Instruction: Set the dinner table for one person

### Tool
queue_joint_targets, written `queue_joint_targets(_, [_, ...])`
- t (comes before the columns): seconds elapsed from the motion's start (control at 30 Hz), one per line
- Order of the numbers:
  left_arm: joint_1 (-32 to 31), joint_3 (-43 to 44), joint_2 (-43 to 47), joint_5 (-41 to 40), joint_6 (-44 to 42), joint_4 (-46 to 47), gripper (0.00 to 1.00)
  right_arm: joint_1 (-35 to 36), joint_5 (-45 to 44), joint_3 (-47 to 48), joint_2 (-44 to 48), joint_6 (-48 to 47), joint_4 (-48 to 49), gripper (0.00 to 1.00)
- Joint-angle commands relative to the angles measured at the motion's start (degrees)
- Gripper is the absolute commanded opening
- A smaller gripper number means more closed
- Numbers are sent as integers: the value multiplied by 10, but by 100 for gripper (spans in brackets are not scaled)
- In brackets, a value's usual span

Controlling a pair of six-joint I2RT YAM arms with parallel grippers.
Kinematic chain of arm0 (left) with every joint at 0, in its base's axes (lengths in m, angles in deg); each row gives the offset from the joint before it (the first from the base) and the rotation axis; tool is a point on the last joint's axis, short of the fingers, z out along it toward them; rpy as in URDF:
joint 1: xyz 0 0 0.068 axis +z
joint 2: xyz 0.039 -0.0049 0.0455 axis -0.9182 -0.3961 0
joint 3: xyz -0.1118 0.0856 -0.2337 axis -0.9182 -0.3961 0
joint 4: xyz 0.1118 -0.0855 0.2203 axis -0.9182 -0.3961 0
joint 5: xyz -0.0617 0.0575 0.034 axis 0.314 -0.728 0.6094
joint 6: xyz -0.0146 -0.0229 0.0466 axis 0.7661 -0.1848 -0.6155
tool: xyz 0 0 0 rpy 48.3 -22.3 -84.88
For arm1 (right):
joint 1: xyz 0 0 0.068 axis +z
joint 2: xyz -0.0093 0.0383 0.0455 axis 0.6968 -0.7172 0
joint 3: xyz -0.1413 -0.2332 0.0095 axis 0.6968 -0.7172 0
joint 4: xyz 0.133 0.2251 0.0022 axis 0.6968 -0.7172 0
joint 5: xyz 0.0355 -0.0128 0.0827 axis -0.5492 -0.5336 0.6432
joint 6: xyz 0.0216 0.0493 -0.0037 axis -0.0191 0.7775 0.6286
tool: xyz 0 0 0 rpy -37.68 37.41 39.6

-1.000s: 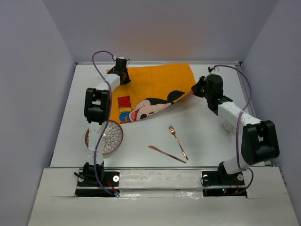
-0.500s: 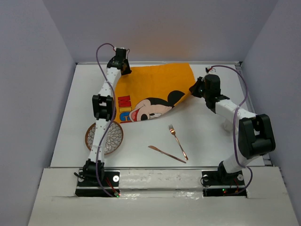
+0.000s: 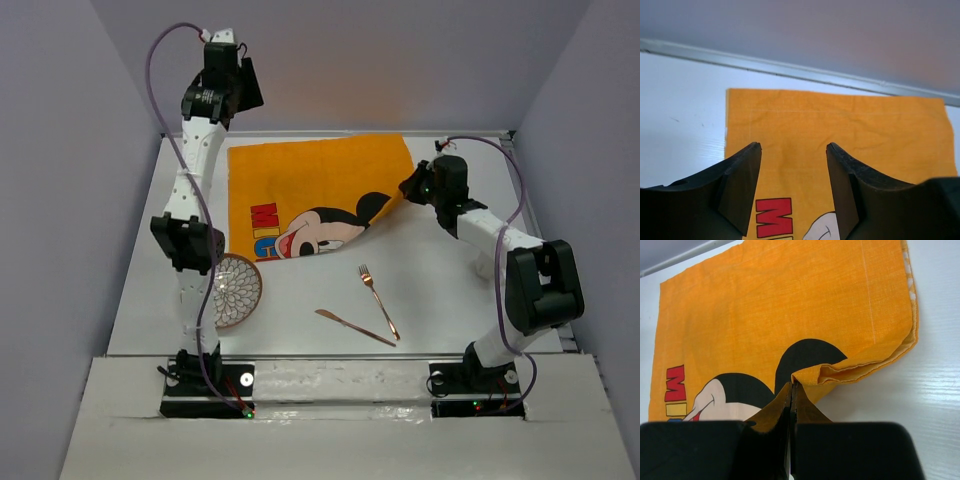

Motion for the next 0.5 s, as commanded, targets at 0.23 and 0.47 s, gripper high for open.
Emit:
queue_joint_targets(0.23, [-132,-834,677,-186,38,438,85,-5,43,19,26,-1,39,0])
queue_joint_targets(0.47, [-75,-1033,700,-111,103,457,86,-5,63,10,38,7,44,0])
